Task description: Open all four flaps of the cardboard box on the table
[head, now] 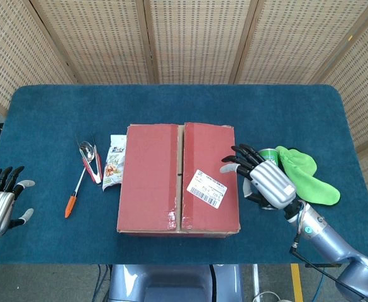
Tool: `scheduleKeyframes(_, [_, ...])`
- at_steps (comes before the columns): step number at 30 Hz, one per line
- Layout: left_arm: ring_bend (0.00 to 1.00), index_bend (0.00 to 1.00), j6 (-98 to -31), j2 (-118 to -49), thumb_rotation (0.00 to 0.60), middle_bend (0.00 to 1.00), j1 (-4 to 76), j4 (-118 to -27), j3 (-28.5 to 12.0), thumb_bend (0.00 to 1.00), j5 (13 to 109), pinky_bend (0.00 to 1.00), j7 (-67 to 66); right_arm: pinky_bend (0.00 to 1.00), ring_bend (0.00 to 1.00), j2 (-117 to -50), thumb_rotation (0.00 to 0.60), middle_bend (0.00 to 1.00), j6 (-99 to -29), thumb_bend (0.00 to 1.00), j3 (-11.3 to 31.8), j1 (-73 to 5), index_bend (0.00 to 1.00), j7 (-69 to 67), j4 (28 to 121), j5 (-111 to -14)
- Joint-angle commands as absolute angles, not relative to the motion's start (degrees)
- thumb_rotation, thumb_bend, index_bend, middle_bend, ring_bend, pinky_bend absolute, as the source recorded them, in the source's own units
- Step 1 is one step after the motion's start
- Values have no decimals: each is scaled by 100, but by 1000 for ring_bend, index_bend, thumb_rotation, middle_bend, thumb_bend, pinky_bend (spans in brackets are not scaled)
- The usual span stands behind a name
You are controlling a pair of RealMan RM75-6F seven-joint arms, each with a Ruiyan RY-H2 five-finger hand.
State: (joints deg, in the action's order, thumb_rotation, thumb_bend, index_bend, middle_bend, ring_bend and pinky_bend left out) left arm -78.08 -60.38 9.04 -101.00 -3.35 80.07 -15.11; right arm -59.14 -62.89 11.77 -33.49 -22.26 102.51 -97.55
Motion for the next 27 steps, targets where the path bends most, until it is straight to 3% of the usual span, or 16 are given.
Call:
scheduleKeyframes(1, [31, 300, -7785, -6034, 600, 90, 916, -10111, -330, 268, 7976, 0, -1533, 0, 31, -5974, 600, 192, -6055, 1000, 1238, -3641, 283, -2459, 10200, -9793])
scheduleKeyframes(27, [31, 301, -7660, -6072, 600, 90, 965, -10069, -313, 270, 7689, 0, -1590, 0, 19, -6649, 600, 222, -5317, 1000, 1205, -4854, 283, -2012, 9587, -9868])
